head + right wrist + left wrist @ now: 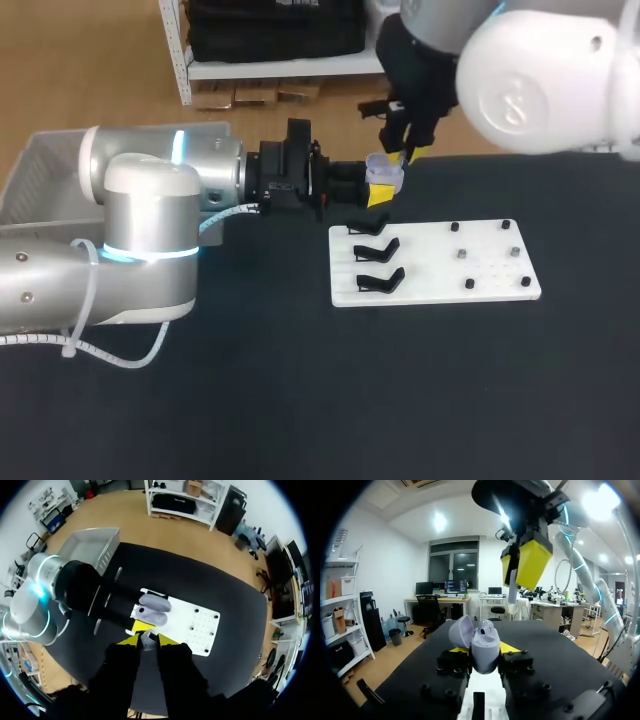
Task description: Pick up each earbud case from the left stands, insert the matching earbuds, close the lid, and place the case in the box.
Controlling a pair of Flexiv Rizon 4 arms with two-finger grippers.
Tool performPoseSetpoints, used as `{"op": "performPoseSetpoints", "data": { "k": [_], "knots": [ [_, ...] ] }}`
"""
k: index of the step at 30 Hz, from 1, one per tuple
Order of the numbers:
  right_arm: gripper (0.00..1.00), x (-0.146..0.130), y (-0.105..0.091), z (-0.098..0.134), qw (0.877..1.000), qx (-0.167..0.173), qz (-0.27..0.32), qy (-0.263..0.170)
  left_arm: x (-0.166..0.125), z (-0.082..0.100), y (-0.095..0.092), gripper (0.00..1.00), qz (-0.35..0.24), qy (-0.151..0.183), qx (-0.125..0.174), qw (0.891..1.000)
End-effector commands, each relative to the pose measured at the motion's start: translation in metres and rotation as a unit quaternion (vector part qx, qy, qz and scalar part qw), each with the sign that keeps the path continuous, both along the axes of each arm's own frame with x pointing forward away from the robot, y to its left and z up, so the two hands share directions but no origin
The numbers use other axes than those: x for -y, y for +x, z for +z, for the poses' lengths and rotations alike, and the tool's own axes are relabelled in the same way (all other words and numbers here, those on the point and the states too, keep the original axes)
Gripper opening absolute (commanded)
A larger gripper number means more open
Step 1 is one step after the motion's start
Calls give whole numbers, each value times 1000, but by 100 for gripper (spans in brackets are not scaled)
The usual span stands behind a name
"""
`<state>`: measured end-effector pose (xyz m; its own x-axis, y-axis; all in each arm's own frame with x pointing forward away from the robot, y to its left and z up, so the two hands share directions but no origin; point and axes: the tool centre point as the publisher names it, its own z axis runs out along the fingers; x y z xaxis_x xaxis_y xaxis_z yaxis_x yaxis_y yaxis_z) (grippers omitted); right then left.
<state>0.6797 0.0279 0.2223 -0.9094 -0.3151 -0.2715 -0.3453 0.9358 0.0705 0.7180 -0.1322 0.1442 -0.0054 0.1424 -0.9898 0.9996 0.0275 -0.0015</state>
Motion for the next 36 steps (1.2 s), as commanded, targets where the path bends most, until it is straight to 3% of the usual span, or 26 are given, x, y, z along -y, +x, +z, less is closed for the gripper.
{"op": "performPoseSetpoints", "data": {
  "k": [1, 11, 36],
  "knots": [
    [0, -12, 14, -8, 1000, -13, 11, -17, -1, -2, -1, 0, 2, -4, 3, 1000],
    [0, -22, 21, -17, 999, -23, 31, -23, -1, -2, -1, 0, 2, -4, 3, 1000],
    [0, -19, 31, -31, 999, -27, 22, -29, -1, -2, -1, 0, 2, -4, 3, 1000]
  ]
}}
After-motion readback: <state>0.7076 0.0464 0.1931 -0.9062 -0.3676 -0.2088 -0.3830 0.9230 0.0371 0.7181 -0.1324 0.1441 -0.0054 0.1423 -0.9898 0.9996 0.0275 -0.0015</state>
